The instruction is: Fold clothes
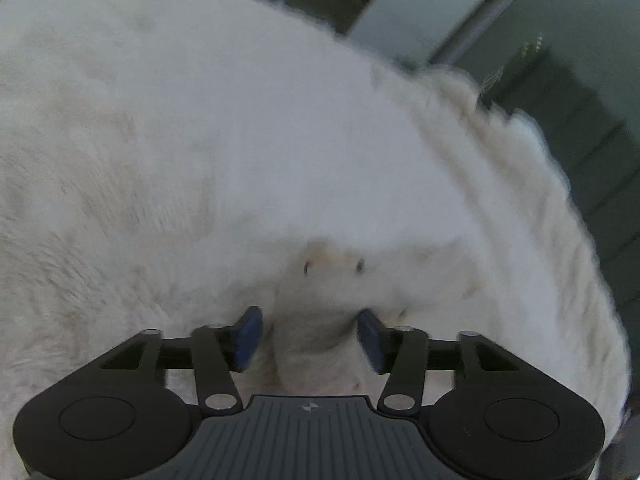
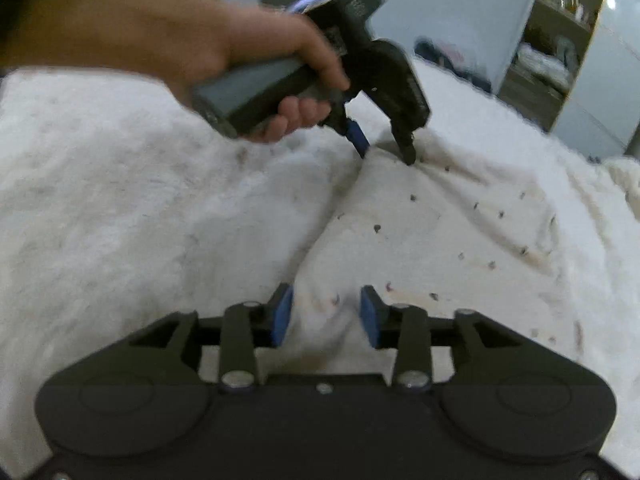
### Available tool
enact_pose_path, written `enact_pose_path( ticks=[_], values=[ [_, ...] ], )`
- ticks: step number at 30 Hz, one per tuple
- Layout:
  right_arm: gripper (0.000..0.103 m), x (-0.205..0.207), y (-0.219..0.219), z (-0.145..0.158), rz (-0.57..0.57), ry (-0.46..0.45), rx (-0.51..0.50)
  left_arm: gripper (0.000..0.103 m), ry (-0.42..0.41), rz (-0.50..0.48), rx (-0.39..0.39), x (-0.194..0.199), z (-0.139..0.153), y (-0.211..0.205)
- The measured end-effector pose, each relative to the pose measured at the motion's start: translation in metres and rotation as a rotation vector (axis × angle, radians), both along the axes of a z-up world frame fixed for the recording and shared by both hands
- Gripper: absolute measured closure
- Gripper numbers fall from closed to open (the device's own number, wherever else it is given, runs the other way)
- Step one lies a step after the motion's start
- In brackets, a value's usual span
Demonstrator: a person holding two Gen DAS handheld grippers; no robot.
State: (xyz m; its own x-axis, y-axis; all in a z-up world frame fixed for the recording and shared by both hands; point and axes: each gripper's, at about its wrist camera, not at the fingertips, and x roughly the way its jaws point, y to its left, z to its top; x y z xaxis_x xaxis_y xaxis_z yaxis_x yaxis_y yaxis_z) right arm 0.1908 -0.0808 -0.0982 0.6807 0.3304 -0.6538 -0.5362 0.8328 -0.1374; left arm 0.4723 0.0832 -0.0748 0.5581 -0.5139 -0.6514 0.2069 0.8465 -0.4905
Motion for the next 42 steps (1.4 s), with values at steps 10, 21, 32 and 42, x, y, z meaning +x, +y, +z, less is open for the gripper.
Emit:
enact_pose_path(
  ticks=[10, 21, 32, 42],
  values=[
    [0.026, -0.093, -0.143, 0.030, -0.046, 0.198, 0.187, 0.001, -0.265, 0.073, 0.155, -0.205, 0.076, 0.003],
    [0.000, -0.144, -0.215, 0.089, -0.340, 0.070, 0.283, 0.000, -0.244, 0.156, 0.201, -0.372, 0.102, -0.087],
    [0.000, -0.174, -0.216, 0.118, -0.432, 0.060, 0.279, 0.000, -0.293, 0.140, 0.410, -0.457, 0.110, -0.156],
    [0.000, -0.176, -0.210, 0.117, -0.427, 0.063, 0.242, 0.000, -0.265, 0.151, 0.431, -0.459, 0.103, -0.160]
  ],
)
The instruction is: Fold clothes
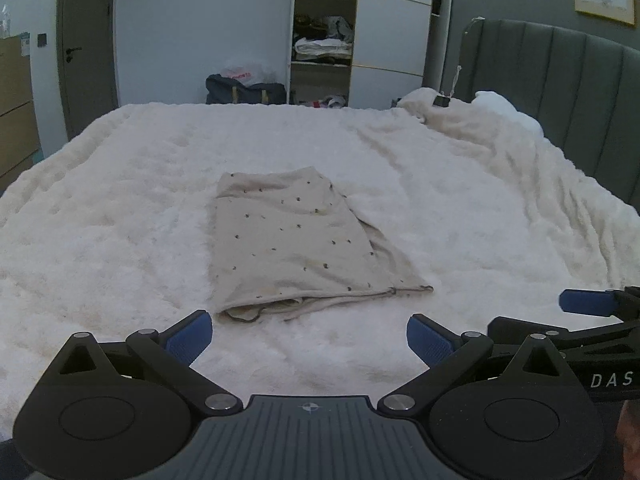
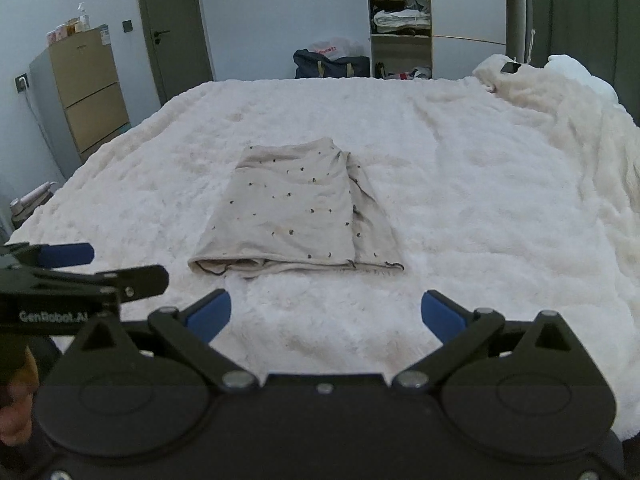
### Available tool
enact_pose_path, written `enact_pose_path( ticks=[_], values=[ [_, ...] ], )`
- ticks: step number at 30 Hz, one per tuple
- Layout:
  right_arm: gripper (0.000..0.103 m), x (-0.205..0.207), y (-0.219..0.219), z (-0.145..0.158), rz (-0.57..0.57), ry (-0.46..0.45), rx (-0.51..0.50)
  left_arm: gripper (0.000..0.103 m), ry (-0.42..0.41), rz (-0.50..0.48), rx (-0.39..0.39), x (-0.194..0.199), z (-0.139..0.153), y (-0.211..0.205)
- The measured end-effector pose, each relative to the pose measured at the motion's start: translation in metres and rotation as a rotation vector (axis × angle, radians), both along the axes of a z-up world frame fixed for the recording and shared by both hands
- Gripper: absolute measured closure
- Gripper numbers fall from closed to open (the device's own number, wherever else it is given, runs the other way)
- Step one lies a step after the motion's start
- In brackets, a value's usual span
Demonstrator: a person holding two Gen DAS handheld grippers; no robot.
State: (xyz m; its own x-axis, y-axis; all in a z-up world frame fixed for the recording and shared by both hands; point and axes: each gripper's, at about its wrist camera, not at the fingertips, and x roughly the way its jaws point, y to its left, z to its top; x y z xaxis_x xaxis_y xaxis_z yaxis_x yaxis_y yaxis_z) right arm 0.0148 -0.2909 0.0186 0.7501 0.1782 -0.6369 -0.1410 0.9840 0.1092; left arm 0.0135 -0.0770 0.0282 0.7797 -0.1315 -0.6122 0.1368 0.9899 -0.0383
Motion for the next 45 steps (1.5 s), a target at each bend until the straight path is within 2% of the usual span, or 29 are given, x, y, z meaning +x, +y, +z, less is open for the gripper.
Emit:
enact_pose_path(
  ticks=[15, 22, 29, 45],
  values=[
    [0.000, 0.003, 0.001, -0.009, -0.041, 0.042, -0.026, 0.000, 0.037, 0.060, 0.039, 0.002, -0.008, 0.006],
    [0.000, 0.004, 0.005, -0.014, -0.035, 0.070, -0.065, 0.000, 0.085, 0.075, 0.117, 0.004, -0.019, -0.003],
    [0.000, 0.006, 0.010, -0.021, -0.028, 0.099, -0.094, 0.000, 0.121, 0.069, 0.125, 0.004, -0.028, -0.008],
    [0.000, 0.007, 0.012, -0.024, 0.004, 0.126, -0.082, 0.000, 0.138, 0.076, 0.121, 0.003, -0.031, -0.009]
  ],
)
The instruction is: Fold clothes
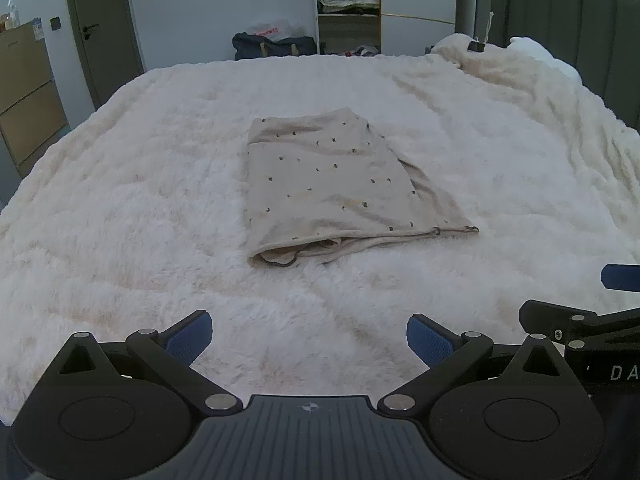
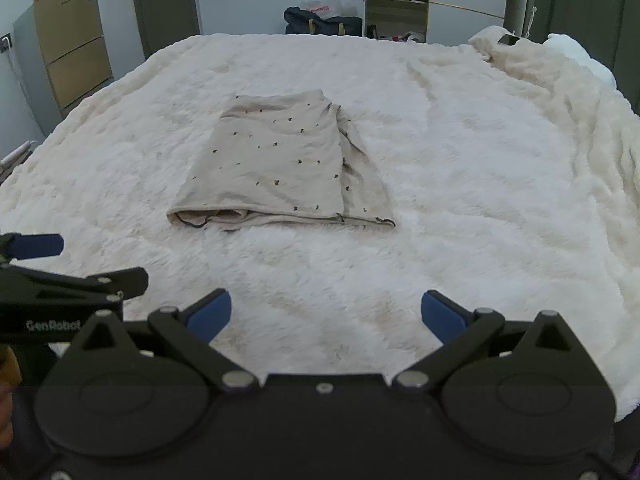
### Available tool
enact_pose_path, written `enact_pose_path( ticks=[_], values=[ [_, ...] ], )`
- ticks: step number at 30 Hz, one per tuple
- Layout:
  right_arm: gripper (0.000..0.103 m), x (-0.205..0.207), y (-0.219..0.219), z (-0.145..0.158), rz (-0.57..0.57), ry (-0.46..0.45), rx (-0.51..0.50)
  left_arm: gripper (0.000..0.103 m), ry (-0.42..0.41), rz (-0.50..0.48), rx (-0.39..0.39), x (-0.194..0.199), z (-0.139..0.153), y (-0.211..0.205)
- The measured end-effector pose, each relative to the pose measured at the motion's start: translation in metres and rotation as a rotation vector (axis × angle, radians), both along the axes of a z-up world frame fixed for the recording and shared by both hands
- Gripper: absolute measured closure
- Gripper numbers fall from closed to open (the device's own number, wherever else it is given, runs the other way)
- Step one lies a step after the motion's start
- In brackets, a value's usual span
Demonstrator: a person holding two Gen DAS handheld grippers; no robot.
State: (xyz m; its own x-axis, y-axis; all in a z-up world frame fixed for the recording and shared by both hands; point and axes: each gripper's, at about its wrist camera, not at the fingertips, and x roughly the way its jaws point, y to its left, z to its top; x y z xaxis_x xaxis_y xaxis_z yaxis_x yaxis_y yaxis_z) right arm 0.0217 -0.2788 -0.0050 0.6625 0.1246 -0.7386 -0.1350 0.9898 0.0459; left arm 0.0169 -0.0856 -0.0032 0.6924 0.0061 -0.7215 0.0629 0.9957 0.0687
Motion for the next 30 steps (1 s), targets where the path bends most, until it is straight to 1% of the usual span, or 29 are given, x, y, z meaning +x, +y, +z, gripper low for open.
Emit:
enact_pose_path(
  ticks=[30],
  values=[
    [0.000, -0.0012, 0.0032, -0.0002, 0.027, 0.012, 0.023, 0.000, 0.007, 0.004, 0.000, 0.0024, -0.0003, -0.0013]
  ],
)
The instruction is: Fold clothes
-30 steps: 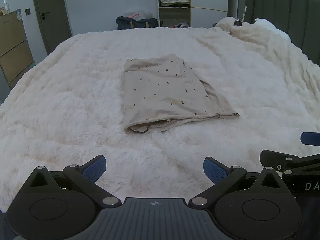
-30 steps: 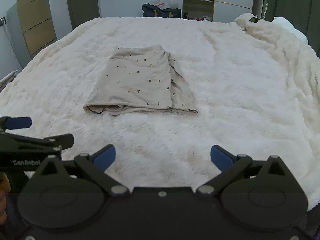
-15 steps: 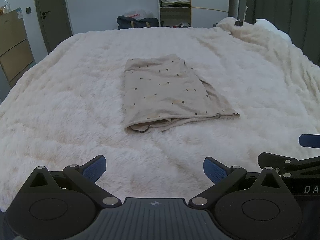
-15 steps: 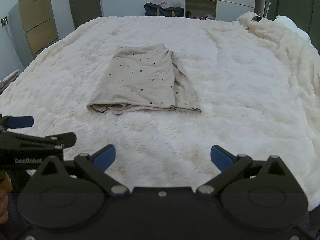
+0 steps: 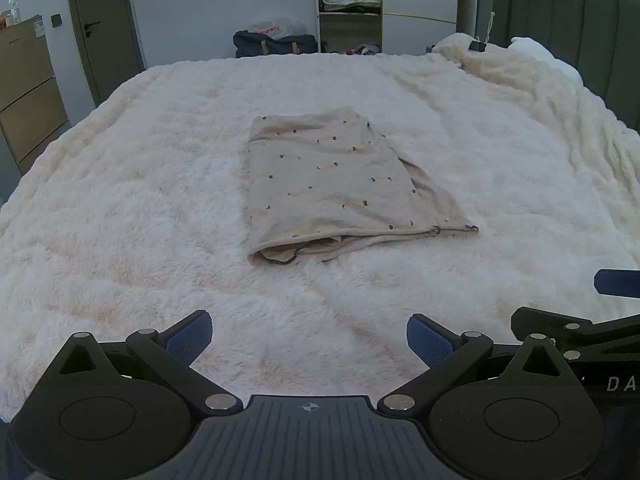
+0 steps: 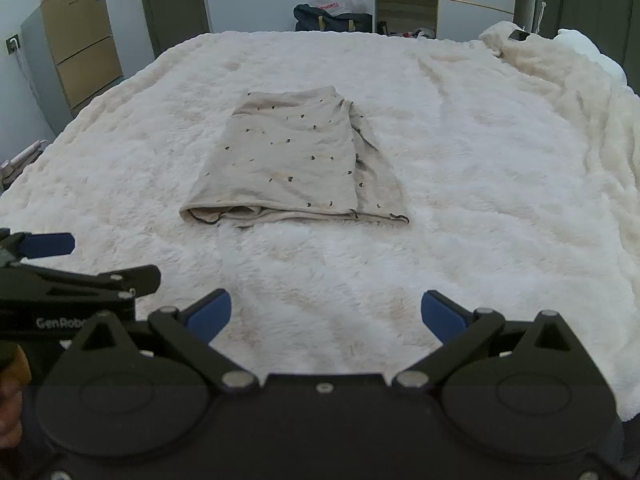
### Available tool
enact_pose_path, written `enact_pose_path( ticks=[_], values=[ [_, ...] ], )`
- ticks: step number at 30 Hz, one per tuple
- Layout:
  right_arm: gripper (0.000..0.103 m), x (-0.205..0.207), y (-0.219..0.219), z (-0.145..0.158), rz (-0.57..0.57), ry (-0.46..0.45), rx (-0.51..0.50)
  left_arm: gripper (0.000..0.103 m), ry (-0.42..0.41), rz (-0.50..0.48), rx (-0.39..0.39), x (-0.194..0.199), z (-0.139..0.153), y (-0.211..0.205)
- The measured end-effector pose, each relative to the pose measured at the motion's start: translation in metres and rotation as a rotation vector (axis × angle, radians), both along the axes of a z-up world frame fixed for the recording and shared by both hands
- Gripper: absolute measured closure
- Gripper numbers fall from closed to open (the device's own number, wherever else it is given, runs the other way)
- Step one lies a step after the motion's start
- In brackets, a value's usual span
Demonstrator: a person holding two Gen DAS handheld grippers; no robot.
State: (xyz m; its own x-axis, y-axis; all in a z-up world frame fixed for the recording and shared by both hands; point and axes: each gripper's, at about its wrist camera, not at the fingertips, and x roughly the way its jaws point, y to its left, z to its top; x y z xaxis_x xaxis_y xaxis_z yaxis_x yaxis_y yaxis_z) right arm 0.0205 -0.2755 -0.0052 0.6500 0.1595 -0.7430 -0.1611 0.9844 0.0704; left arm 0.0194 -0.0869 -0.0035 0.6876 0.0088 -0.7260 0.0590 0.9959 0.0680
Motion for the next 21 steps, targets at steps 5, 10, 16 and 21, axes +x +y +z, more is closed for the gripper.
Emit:
enact_pose_path(
  ticks=[5, 10, 16, 21],
  values=[
    [0.000, 0.0005, 0.0005, 0.0003, 0.004, 0.002, 0.001, 0.000, 0.004, -0.002, -0.001, -0.0007, -0.0015, -0.0011],
    [0.000, 0.0007, 0.0010, 0.0000, 0.008, 0.004, 0.003, 0.000, 0.008, 0.000, -0.004, -0.0013, -0.0014, -0.0010],
    [0.000, 0.0008, 0.0015, -0.0005, 0.013, 0.007, 0.004, 0.000, 0.009, -0.003, -0.006, -0.0018, -0.0015, -0.0014],
    [0.000, 0.0006, 0.0018, -0.0003, 0.013, 0.008, 0.005, 0.000, 0.010, -0.003, -0.007, -0.0033, -0.0002, -0.0012]
  ],
)
